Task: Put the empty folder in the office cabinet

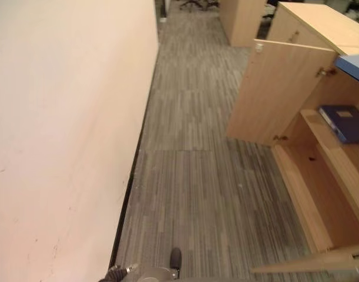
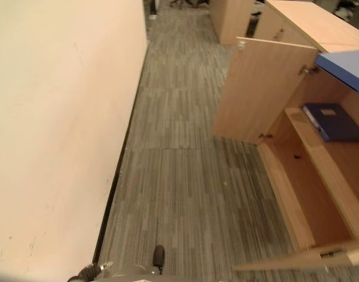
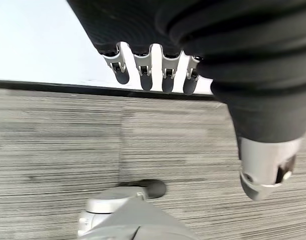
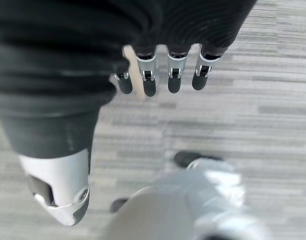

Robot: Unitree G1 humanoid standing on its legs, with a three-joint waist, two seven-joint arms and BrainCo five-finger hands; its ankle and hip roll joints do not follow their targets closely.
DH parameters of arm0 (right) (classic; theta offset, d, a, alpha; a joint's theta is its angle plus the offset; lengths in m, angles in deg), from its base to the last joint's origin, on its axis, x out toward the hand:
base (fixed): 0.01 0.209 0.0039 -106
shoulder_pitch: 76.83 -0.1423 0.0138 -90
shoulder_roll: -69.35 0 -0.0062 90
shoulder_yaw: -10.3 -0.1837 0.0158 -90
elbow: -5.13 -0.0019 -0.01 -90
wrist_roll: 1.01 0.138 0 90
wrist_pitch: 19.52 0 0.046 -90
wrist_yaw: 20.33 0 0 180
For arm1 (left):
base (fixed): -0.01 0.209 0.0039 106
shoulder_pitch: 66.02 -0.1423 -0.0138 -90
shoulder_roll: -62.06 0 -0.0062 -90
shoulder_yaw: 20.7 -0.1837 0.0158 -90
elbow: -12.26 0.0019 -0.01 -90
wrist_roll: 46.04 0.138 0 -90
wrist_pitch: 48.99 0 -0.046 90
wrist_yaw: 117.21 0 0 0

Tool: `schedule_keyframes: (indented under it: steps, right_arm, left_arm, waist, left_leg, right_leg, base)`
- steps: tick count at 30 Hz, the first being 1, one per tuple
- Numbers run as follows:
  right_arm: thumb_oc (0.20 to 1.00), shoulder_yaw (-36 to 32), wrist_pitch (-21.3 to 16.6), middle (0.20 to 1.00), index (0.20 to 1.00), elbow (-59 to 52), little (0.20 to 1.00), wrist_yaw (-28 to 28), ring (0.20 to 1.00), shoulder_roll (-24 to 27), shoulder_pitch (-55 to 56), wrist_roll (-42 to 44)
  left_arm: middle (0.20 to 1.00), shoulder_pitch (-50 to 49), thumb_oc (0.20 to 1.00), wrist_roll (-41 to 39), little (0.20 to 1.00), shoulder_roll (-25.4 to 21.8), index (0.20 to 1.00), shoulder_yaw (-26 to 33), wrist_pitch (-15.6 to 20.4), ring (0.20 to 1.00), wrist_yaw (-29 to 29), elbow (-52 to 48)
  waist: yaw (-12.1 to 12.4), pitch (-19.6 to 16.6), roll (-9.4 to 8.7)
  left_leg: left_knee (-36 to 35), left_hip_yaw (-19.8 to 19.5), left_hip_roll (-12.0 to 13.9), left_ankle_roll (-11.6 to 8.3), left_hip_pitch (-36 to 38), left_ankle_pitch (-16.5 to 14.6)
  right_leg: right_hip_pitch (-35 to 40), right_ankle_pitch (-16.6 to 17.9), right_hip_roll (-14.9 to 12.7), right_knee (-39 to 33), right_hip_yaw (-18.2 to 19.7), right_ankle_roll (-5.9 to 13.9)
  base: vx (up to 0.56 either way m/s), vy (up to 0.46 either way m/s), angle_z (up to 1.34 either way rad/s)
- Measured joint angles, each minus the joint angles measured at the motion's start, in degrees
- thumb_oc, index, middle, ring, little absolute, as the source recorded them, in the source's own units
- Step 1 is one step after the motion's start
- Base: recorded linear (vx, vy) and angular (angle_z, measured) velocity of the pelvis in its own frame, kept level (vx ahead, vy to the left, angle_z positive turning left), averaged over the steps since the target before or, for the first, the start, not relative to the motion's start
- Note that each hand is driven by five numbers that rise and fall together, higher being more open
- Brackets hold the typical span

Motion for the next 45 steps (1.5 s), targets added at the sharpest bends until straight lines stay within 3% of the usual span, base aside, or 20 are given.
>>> schedule_keyframes:
  steps: [5,7,8,9,13,15,18,21,23,28,30,34,37,38,40,41,42,43,44,45]
  right_arm:
    - [1.000,0.62,-0.01,1.000,1.000,-2.03,1.000,-0.32,1.000,-0.46,-1.95,-0.03]
    - [1.000,2.48,0.10,1.000,1.000,-2.54,1.000,-0.26,1.000,0.01,-2.78,-1.08]
    - [1.000,2.50,0.05,1.000,1.000,-2.57,1.000,-0.29,1.000,-0.04,-2.11,-1.77]
    - [1.000,2.83,0.07,1.000,1.000,-4.19,1.000,-0.48,1.000,0.71,-2.28,-2.14]
    - [1.000,2.38,0.19,1.000,1.000,-5.50,1.000,-0.52,1.000,1.90,-3.25,-2.10]
    - [1.000,2.56,0.11,1.000,1.000,-6.91,1.000,-0.57,1.000,1.62,-2.74,-2.12]
    - [1.000,2.42,0.02,1.000,1.000,-8.13,1.000,-0.64,1.000,1.09,-2.61,-2.11]
    - [1.000,1.30,0.18,1.000,1.000,-7.96,1.000,-0.62,1.000,1.80,-2.02,-2.13]
    - [1.000,1.24,0.23,1.000,1.000,-7.74,1.000,-0.64,1.000,2.89,-2.51,-2.15]
    - [1.000,-0.09,0.19,1.000,1.000,-6.61,1.000,-0.72,1.000,5.38,-2.74,-2.09]
    - [1.000,-0.17,0.28,1.000,1.000,-6.15,1.000,-0.80,1.000,5.35,-2.68,-1.90]
    - [1.000,-0.39,0.16,1.000,1.000,-5.71,1.000,-0.60,1.000,4.56,-0.15,-1.57]
    - [1.000,0.03,0.24,1.000,1.000,-3.97,1.000,-0.43,1.000,3.45,0.66,-1.57]
    - [1.000,0.19,0.57,1.000,1.000,-2.97,1.000,-0.26,1.000,2.73,0.74,-1.58]
    - [1.000,0.54,0.50,1.000,1.000,-2.58,1.000,-0.25,1.000,2.45,0.81,-1.64]
    - [1.000,2.21,0.67,1.000,1.000,-1.24,1.000,-0.46,1.000,3.32,0.04,-1.68]
    - [1.000,2.67,0.60,1.000,1.000,-1.56,1.000,-0.53,1.000,3.67,-0.44,-1.79]
    - [1.000,3.89,0.44,1.000,1.000,-1.72,1.000,-0.31,1.000,3.59,-0.15,-2.16]
    - [1.000,4.63,0.54,1.000,1.000,-1.52,1.000,-0.35,1.000,3.23,-0.14,-2.28]
    - [1.000,4.41,0.61,1.000,1.000,-1.40,1.000,-0.95,1.000,4.41,-1.35,-2.65]
  left_arm:
    - [1.000,-1.49,1.000,0.00,1.000,-1.33,1.000,-1.91,-0.41,1.000,0.02,1.25]
    - [1.000,-1.99,1.000,0.02,1.000,-1.43,1.000,-2.48,-0.48,1.000,-0.08,0.27]
    - [1.000,-2.48,1.000,0.01,1.000,-1.53,1.000,-2.41,-0.48,1.000,0.02,0.03]
    - [1.000,-2.46,1.000,0.02,1.000,-1.74,1.000,-2.58,-0.48,1.000,0.06,-0.60]
    - [1.000,-0.71,1.000,0.03,1.000,-1.94,1.000,-2.11,-0.32,1.000,0.02,-0.92]
    - [1.000,-1.36,1.000,0.07,1.000,-2.00,1.000,-1.89,-0.42,1.000,-0.01,-0.57]
    - [1.000,-1.81,1.000,0.89,1.000,-1.79,1.000,-1.24,-0.44,1.000,-0.25,0.02]
    - [1.000,-1.75,1.000,1.30,1.000,-0.75,1.000,-1.95,-0.35,1.000,-0.56,-0.30]
    - [1.000,-2.51,1.000,2.50,1.000,-0.32,1.000,-1.88,-0.29,1.000,-0.56,-0.10]
    - [1.000,-1.58,1.000,2.55,1.000,-0.28,1.000,-2.34,-0.32,1.000,-0.51,0.53]
    - [1.000,-1.17,1.000,2.82,1.000,-0.29,1.000,-2.56,-0.33,1.000,-0.61,2.04]
    - [1.000,-1.56,1.000,2.65,1.000,-0.38,1.000,-1.82,-0.42,1.000,-0.18,2.01]
    - [1.000,-1.57,1.000,2.52,1.000,-1.74,1.000,-1.75,-0.42,1.000,0.19,1.72]
    - [1.000,-1.38,1.000,2.29,1.000,-3.12,1.000,-1.78,-0.40,1.000,0.12,0.62]
    - [1.000,-1.73,1.000,2.30,1.000,-3.52,1.000,-1.89,-0.40,1.000,0.10,-0.18]
    - [1.000,-1.47,1.000,2.41,1.000,-2.43,1.000,-2.50,-0.40,1.000,0.02,-0.38]
    - [1.000,-1.48,1.000,2.34,1.000,-2.42,1.000,-2.13,-0.22,1.000,0.12,-0.53]
    - [1.000,-1.18,1.000,2.43,1.000,-2.56,1.000,-2.58,-0.62,1.000,-0.24,-0.26]
    - [1.000,-1.22,1.000,2.52,1.000,-2.67,1.000,-3.20,-0.59,1.000,-0.35,-0.32]
    - [1.000,-1.11,1.000,2.52,1.000,-0.37,1.000,-3.69,-0.36,1.000,-0.35,-0.34]
  waist:
    - [1.28,-1.53,0.51]
    - [1.48,0.14,1.60]
    - [1.40,0.17,2.11]
    - [0.93,0.20,3.79]
    - [-1.02,3.05,5.12]
    - [-1.88,3.65,4.88]
    - [-2.35,4.34,1.87]
    - [-3.44,5.23,2.21]
    - [-2.68,4.70,4.28]
    - [-3.02,3.89,4.99]
    - [-3.70,3.26,3.39]
    - [-3.54,2.05,-0.70]
    - [-3.29,1.79,-2.29]
    - [-2.53,2.32,-4.42]
    - [-1.99,2.39,-5.73]
    - [-1.28,2.80,-3.34]
    - [-1.14,3.33,-3.48]
    - [-1.94,3.97,-3.26]
    - [-1.76,3.84,-3.71]
    - [-0.84,5.19,1.01]
  left_leg:
    - [0.12,0.63,-1.08,1.41,2.95,-2.92]
    - [-1.21,0.32,-1.03,2.76,7.27,-3.86]
    - [-1.64,0.31,-1.02,2.75,7.65,-3.52]
    - [-1.57,-0.96,-0.77,3.27,8.37,-4.47]
    - [-1.45,-2.83,0.84,3.33,10.44,-5.16]
    - [-0.71,-3.04,1.67,1.66,11.60,-7.50]
    - [-0.07,-4.04,0.85,0.38,12.67,-9.66]
    - [0.53,-7.22,2.52,-1.65,14.97,-11.40]
    - [0.79,-6.91,5.32,-3.79,16.92,-12.57]
    - [4.52,-5.78,7.23,-4.50,14.83,-13.11]
    - [8.52,-5.60,7.20,-4.61,13.56,-13.08]
    - [32.18,-1.74,8.45,-10.56,3.28,-11.23]
    - [43.48,1.03,10.57,-10.92,-2.12,-5.83]
    - [46.05,3.57,11.16,-10.02,-5.03,-5.59]
    - [39.10,4.79,10.19,-10.16,-6.03,-5.55]
    - [28.45,3.88,12.05,-10.95,-5.85,-5.01]
    - [26.44,3.42,11.83,-11.63,-6.45,-4.56]
    - [19.62,1.73,11.60,-12.22,-6.93,-3.70]
    - [15.00,1.91,10.47,-12.00,-6.28,-3.09]
    - [9.10,-0.95,14.04,-12.44,-7.38,-1.49]
  right_leg:
    - [-12.07,1.24,-2.56,28.32,-0.40,0.21]
    - [-16.06,7.29,-6.03,40.00,-5.57,-0.19]
    - [-16.87,6.78,-7.39,41.68,-7.19,-1.02]
    - [-19.47,3.29,-8.14,37.30,-9.20,-1.33]
    - [-23.22,3.43,-5.81,19.53,-10.06,-0.38]
    - [-24.74,8.98,-3.07,6.70,-10.10,0.75]
    - [-25.51,16.51,-2.65,-3.32,-8.66,1.82]
    - [-21.56,20.33,-1.03,-4.72,-8.44,1.74]
    - [-19.20,20.11,1.37,-6.02,-10.42,-0.46]
    - [-18.66,18.51,3.14,-5.53,-11.87,-5.76]
    - [-17.78,17.65,3.26,-5.99,-12.17,-6.70]
    - [-13.04,17.23,4.66,-9.68,-12.54,-7.11]
    - [-10.95,16.64,6.09,-12.03,-12.26,-9.19]
    - [-9.88,16.32,5.95,-13.67,-11.02,-8.95]
    - [-9.00,14.92,5.67,-15.22,-10.99,-8.13]
    - [-11.56,12.82,6.76,-8.93,-11.16,-8.20]
    - [-12.90,13.42,5.65,-6.31,-10.51,-10.37]
    - [-11.61,13.71,7.19,-8.85,-10.51,-12.16]
    - [-10.87,11.68,6.98,-10.42,-10.41,-7.57]
    - [-15.11,6.70,7.83,4.20,-9.73,-12.66]
  base:
    - [0.18,0.242,-0.05]
    - [0.20,0.097,0.03]
    - [0.16,0.001,0.04]
    - [0.16,-0.039,0.16]
    - [0.16,-0.093,0.28]
    - [0.25,-0.161,-0.05]
    - [0.19,-0.135,0.16]
    - [0.29,-0.214,0.61]
    - [0.23,-0.211,0.08]
    - [0.21,-0.249,0.12]
    - [0.16,-0.329,0.20]
    - [0.10,-0.293,0.01]
    - [0.09,-0.164,-0.17]
    - [0.10,-0.102,-0.28]
    - [0.10,-0.081,-0.35]
    - [0.11,-0.040,-0.40]
    - [0.16,-0.046,-0.32]
    - [0.15,-0.021,-0.12]
    - [0.18,-0.014,-0.46]
    - [0.20,-0.009,-0.71]
